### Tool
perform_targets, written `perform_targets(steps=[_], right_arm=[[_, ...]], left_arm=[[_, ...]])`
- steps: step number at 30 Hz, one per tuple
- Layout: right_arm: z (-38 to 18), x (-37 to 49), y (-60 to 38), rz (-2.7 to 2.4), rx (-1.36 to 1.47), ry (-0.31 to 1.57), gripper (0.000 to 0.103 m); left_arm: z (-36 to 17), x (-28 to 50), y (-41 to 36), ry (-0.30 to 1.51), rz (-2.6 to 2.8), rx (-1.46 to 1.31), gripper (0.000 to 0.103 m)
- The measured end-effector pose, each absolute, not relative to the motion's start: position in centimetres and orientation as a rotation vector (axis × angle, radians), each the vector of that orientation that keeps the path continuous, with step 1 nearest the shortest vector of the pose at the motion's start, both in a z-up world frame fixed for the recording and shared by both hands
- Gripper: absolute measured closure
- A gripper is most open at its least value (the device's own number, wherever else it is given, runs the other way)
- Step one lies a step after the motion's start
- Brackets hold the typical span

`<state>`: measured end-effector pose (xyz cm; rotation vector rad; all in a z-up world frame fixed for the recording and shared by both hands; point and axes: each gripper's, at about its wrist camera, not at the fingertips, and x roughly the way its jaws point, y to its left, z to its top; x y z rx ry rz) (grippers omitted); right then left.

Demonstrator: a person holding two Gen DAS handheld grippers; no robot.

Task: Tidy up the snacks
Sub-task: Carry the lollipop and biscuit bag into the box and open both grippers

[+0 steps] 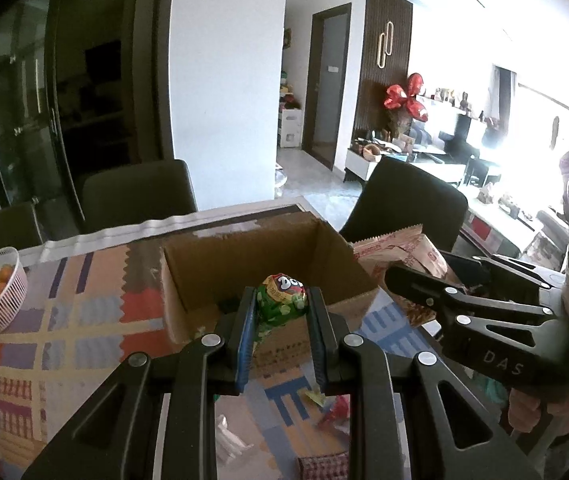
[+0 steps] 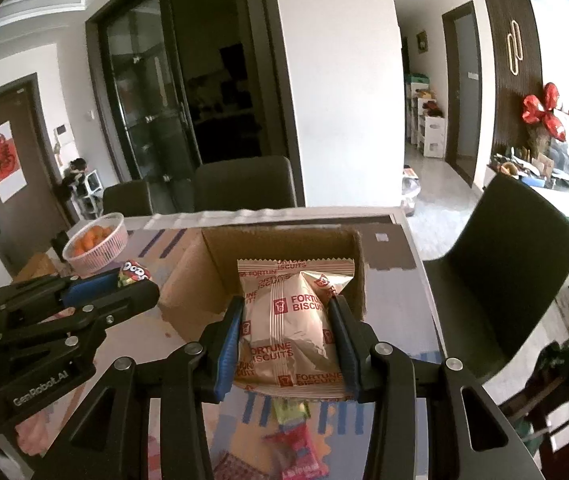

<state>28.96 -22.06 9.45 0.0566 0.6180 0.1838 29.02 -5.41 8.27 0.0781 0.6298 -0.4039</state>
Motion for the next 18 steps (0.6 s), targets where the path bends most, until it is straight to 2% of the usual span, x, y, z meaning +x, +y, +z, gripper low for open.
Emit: perform_targets(steps=[18], right_arm=[[9.8,35.9,-20.8,0.203,0.011,0.665,0.060]], left_arm=[[7.9,35.9,-4.5,0.716,-0.380,0.046,0.078]])
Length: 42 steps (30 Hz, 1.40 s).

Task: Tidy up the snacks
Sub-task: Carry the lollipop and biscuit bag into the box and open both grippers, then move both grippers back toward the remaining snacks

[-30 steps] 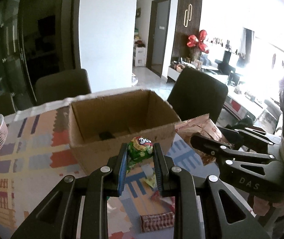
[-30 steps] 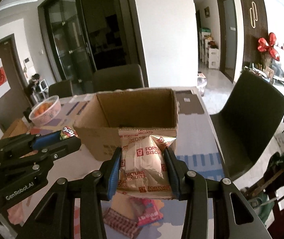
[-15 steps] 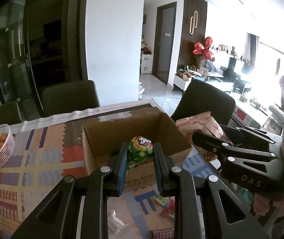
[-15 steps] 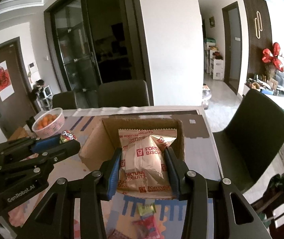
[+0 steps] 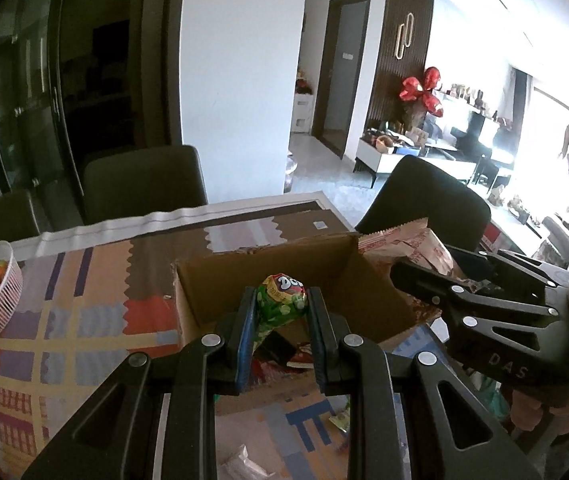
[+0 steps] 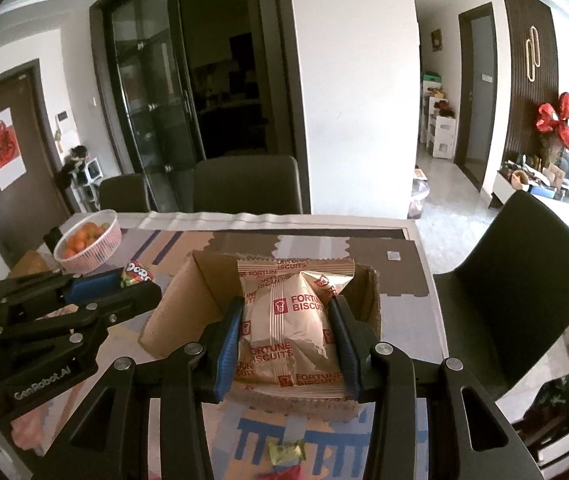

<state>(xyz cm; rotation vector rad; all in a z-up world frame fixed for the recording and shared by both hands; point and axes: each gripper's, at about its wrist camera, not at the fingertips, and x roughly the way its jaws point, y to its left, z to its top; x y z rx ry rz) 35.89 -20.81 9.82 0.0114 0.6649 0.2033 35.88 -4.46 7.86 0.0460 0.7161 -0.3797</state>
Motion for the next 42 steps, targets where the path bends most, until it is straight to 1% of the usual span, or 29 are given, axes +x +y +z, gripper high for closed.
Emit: perform_targets(steps=[11,12,14,16,19,22,28,29,31,36,37,42], right_arm=[[7.6,39.5,-20.4,0.190,0.017,0.723,0.059],[7.5,39.8,-20.4,0.191,0.020,0.727,0.059],[7.0,40.1,-20.4,0.190,0.023,0.744,0.053],[6.6,40.1,-20.7,0.171,0.034,0.760,0.048],[6.0,39.4,-21.1,0.159,0.043,0.772,0.047],[5.8,38.1,-21.0,0.161,0.033,0.777,0.047],[6.5,35.5,-20.4,0.183,0.009,0.769,0.047],[6.6,35.0,-20.2,0.188,0.004,0.762,0.044],[6.9,34.1,-20.0,0.183,-0.004,0.758,0.041],[6.9,32.2,-19.5,0.187,-0.014,0.766,0.040],[6.8,31.8,-19.4,0.183,-0.018,0.773,0.038],[5.9,30.9,-19.2,0.177,-0.022,0.808,0.037]], left_arm=[[5.1,39.6,-4.8,0.800,-0.359,0.058,0.077],[4.9,39.7,-4.9,0.805,-0.355,0.071,0.075],[4.7,39.4,-5.1,0.803,-0.322,0.106,0.052],[4.7,38.5,-5.0,0.779,-0.301,0.118,0.047],[4.6,37.4,-4.5,0.790,-0.287,0.112,0.047],[4.8,36.0,-3.9,0.783,-0.271,0.107,0.045],[5.8,33.0,-3.1,0.750,-0.254,0.110,0.042],[5.9,32.6,-2.9,0.743,-0.255,0.106,0.041],[6.3,31.7,-2.6,0.731,-0.251,0.101,0.040],[6.4,29.9,-1.8,0.723,-0.235,0.088,0.039],[6.4,29.6,-1.6,0.722,-0.231,0.085,0.038],[5.3,28.1,-0.9,0.748,-0.217,0.074,0.038]])
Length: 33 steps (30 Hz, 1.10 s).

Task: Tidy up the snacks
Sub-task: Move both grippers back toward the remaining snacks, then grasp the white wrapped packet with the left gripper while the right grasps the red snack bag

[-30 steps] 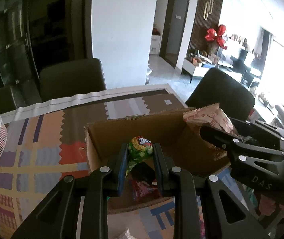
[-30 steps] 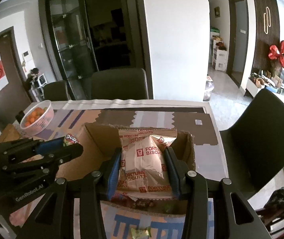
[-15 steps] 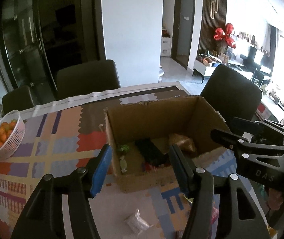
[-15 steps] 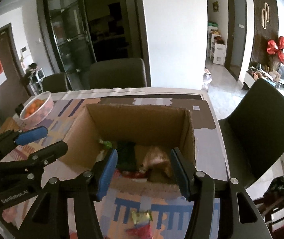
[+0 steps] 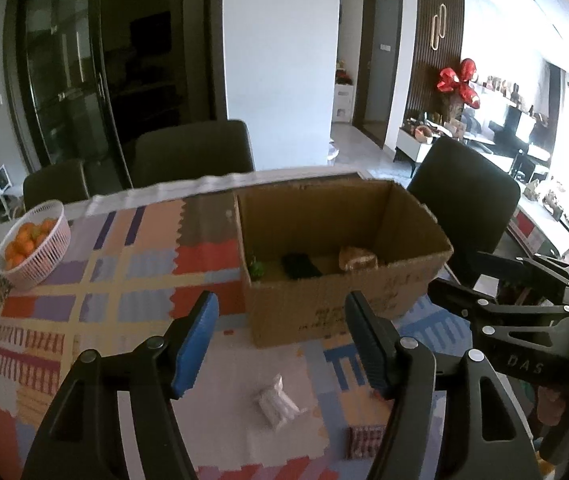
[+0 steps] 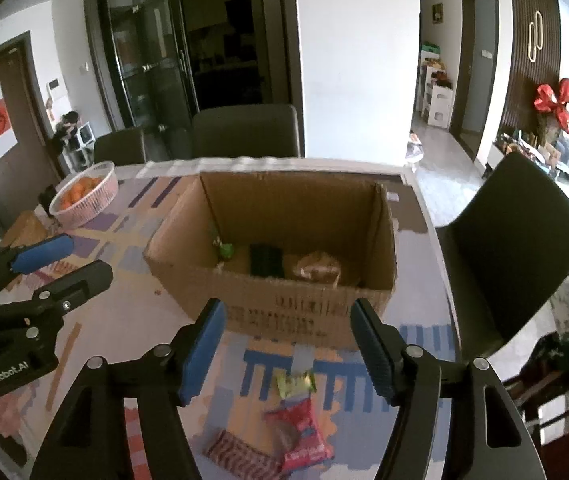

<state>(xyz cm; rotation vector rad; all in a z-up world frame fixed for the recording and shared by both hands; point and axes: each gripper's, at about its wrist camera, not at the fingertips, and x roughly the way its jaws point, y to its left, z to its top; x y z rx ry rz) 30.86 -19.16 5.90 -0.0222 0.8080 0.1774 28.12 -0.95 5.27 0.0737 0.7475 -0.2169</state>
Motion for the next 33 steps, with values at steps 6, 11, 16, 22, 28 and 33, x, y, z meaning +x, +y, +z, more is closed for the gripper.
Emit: perform_targets(steps=[6,11,16,22,28,33], right_arm=[[3.5,29.8,-19.2,0.177,-0.028,0.887,0.037],[1.2,29.5,-19.0,0.172,-0.049,0.958,0.037],[-0.8,29.2,-18.8,0.170,-0.065,1.021,0.037],[-3.7,29.7,-19.0,0.163,-0.059,1.113,0.037],[-6.4,30.0,-19.4,0.140,-0.073,1.190,0.037],[-8.2,29.8,-19.1,0.138,-0.112,1.242,0.037]], left_arm=[[3.1,26.8,-0.5,0.796,-0.203,0.057,0.038],[1.2,26.4,-0.3,0.842,-0.188,0.060,0.038],[-0.9,26.6,0.0,0.894,-0.175,0.057,0.038],[-3.5,27.3,0.0,0.962,-0.166,0.056,0.038],[-6.6,28.3,-0.2,1.034,-0.144,0.054,0.038],[-8.8,29.3,-0.2,1.086,-0.130,0.031,0.038]])
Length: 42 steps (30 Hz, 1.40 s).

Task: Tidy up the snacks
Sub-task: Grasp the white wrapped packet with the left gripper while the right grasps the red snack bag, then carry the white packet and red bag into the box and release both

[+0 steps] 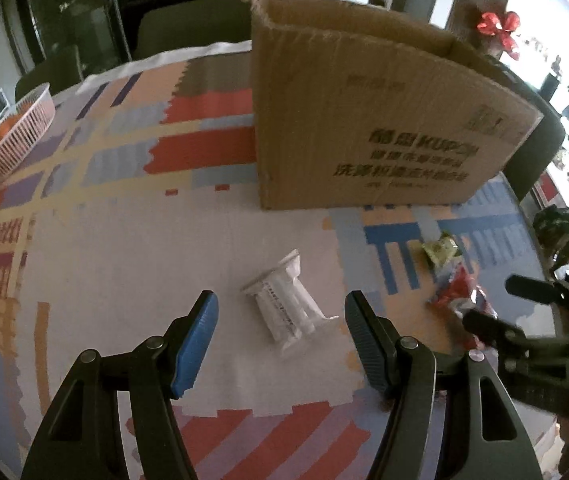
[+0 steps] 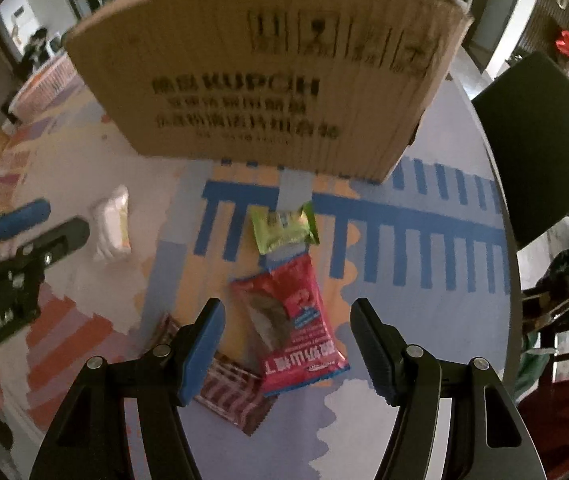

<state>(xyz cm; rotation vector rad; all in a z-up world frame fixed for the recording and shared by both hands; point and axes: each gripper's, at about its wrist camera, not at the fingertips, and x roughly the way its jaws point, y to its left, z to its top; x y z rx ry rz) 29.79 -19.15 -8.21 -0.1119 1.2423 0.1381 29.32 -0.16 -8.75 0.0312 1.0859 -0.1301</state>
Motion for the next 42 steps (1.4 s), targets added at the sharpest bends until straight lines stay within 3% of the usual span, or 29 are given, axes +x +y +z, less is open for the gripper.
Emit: perform_targets(steps=[13,18,22,23,32,42], right_arm=[[-10.7,30.1,-19.1,0.119,-0.165,1.281,0.037],[-11.3,30.3,-18.4,0.127,-0.179,1.276,0.038],[-11.7,29.7,-17.8,0.149,-0.172,1.266,0.055],[-11.8,29.5,-17.8,0.154,-0.173,1.260,0.056],[-11.5,28.3,-17.3,0.180,-0.165,1.228,0.061],[-7.0,28.2,-18.8,0.198,-0.123,1.138,0.061]], left_arm=[[-11.9,31.9,-0.4,1.158,-0.118,-0.003,0.040],[-12.7,32.5,-0.2,1.176,-0.119,-0.008,0.052],[-13.3,32.5,-0.1,1.191,-0.141,-0.021,0.061],[-13.4,32.5,0.0,1.190,-0.142,-0.019,0.069],[-12.4,31.0,-0.7,1.162,-0.184,0.008,0.072],[-7.6,29.1,-1.3,1.050,-0.229,0.011,0.072]])
